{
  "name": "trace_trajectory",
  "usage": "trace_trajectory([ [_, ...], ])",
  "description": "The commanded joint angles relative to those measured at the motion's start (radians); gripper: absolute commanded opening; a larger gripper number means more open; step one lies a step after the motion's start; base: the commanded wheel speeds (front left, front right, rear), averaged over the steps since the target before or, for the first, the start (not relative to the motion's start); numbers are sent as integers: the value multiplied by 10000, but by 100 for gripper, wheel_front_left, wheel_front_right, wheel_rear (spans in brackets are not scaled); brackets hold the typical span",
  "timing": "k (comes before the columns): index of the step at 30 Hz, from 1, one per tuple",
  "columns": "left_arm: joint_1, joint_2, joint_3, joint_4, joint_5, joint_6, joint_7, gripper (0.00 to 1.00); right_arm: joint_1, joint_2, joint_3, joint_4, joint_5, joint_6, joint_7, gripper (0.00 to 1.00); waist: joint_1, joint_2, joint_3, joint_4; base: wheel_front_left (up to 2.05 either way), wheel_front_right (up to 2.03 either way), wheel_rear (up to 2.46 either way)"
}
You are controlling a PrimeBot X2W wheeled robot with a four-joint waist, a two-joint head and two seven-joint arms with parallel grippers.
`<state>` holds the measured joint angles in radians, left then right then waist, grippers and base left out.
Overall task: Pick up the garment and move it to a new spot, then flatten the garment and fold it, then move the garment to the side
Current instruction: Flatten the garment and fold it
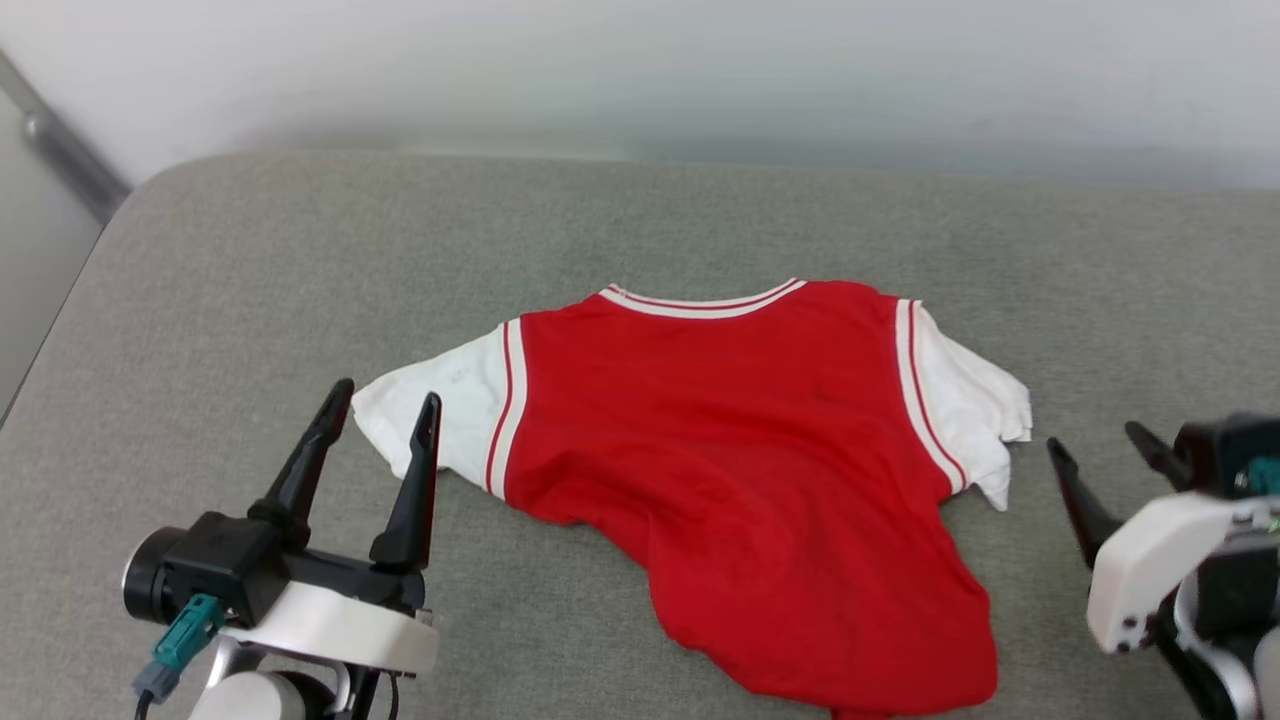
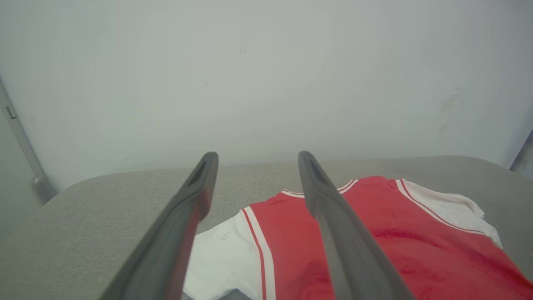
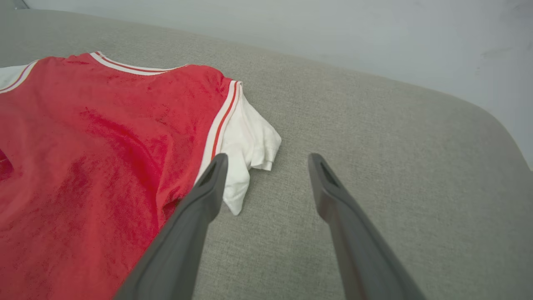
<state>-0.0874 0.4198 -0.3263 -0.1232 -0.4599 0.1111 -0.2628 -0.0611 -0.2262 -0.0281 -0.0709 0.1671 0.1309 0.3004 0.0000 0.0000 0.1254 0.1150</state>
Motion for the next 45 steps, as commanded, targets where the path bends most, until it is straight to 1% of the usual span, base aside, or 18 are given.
trace_trajectory([
  [1, -254, -135, 141, -42, 122, -153, -25, 100, -609, -332, 53, 110, 124, -7, 1295, 100, 0, 0, 449, 354, 0, 0, 0],
  [3, -316, -236, 235, 13, 203, -283, -24, 100, -1187, -650, 263, 294, 352, -3, 2654, 100, 0, 0, 669, 525, 0, 0, 0],
  [5, -440, -352, 314, 88, 274, -411, -25, 100, -1805, -1081, 491, 495, 553, -5, 3774, 100, 0, 0, 895, 706, 0, 0, 0],
  [7, -531, -477, 362, 141, 341, -547, -25, 100, -2384, -1358, 597, 794, 696, -5, 4573, 100, 0, 0, 1096, 897, 0, 0, 0],
  [10, -648, -705, 457, 246, 442, -764, -25, 100, -3102, -1663, 687, 1415, 657, -5, 5382, 100, 0, 0, 1315, 1181, 0, 0, 0],
  [11, -648, -705, 457, 246, 442, -764, -25, 100, -3102, -1663, 687, 1415, 657, -5, 5382, 100, 0, 0, 1315, 1181, 0, 0, 0],
  [16, -762, -1029, 603, 397, 640, -1049, -26, 100, -3735, -1883, 946, 2435, 659, -5, 5876, 100, 0, 0, 1523, 1531, 0, 0, 0],
  [19, -784, -1137, 696, 445, 747, -1212, -26, 100, -3935, -2003, 1125, 2939, 634, -5, 5703, 100, 0, 0, 1588, 1656, 0, 0, 0],
  [23, -773, -1303, 895, 502, 842, -1374, -26, 100, -3913, -1867, 1191, 3677, 678, -5, 5332, 100, 0, 0, 1622, 1740, 0, 0, 0],
  [24, -755, -1332, 941, 522, 879, -1418, -26, 100, -3897, -1805, 1150, 3872, 718, -5, 5261, 73, 0, 0, 1626, 1743, 0, 0, 0],
  [25, -727, -1354, 977, 543, 899, -1454, -26, 100, -3904, -1769, 1072, 4050, 742, -5, 5168, 18, 0, 0, 1622, 1740, 0, 0, 0],
  [26, -698, -1374, 995, 565, 930, -1468, -26, 100, -3916, -1775, 1030, 4175, 730, -5, 5049, 0, 0, 0, 1614, 1734, 0, 0, 0],
  [30, -588, -1438, 1143, 681, 1014, -1558, -26, 100, -3756, -2010, 862, 4369, 853, -7, 4620, 0, 0, 0, 1461, 1623, 0, 0, 0],
  [35, -436, -1546, 1297, 759, 1071, -1648, -26, 100, -3287, -2334, 407, 3955, 1205, -7, 4370, 0, 0, 0, 1118, 1378, 0, 0, 0],
  [41, -240, -1641, 1384, 800, 1132, -1743, -27, 100, -2069, -2686, -239, 2996, 1650, -7, 4968, 0, 0, 0, 791, 1076, 0, 0, 0],
  [45, -190, -1627, 1430, 846, 1165, -1810, -27, 100, -1489, -2582, -717, 2669, 1580, -7, 5226, 0, 0, 0, 637, 855, 0, 0, 0],
])
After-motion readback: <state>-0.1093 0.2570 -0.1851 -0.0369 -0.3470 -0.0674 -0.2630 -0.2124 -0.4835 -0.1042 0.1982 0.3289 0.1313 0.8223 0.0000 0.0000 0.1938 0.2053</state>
